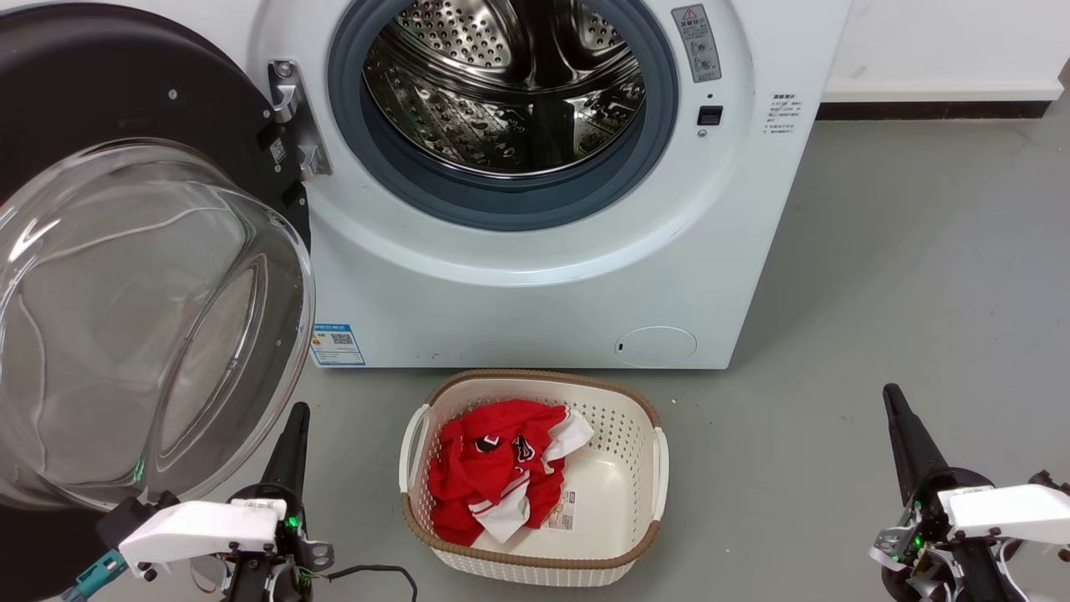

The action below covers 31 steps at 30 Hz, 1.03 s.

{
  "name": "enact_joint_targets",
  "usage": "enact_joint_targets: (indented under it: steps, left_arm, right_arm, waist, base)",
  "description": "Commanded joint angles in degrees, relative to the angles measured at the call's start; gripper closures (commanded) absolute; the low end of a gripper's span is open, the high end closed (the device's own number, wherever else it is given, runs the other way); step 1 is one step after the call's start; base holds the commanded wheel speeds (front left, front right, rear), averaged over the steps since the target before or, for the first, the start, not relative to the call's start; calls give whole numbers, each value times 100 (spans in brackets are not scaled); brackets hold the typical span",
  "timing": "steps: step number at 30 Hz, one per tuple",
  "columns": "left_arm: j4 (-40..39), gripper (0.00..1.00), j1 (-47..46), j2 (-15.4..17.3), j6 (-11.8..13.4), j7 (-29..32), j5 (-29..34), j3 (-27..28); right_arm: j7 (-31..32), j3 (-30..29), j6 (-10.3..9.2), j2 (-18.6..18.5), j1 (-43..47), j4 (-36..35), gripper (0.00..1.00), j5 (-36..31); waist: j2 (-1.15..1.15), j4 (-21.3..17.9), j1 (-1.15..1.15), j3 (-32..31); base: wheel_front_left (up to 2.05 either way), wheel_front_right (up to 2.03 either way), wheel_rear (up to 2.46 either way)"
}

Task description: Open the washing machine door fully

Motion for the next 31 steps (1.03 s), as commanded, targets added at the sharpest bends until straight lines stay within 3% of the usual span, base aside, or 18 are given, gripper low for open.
enact_joint_targets:
  steps: [1, 20, 31]
  left_arm:
    - [9, 100, -110, -2, -28, 37, -105, 24]
    - [74, 100, -116, -19, -126, 236, -930, 148]
    - [72, 100, -112, -19, -123, 239, -921, 146]
  right_arm:
    - [19, -16, 1, -17, -84, 7, 100, 104]
    - [219, -51, 0, -1, -181, 111, 100, 894]
    - [227, -61, 0, 11, -176, 108, 100, 870]
  waist:
    - [0, -1, 0, -2]
    - [0, -30, 0, -41]
    - [0, -30, 0, -42]
  base:
    - [0, 0, 0]
    - [0, 0, 0]
    - [0, 0, 0]
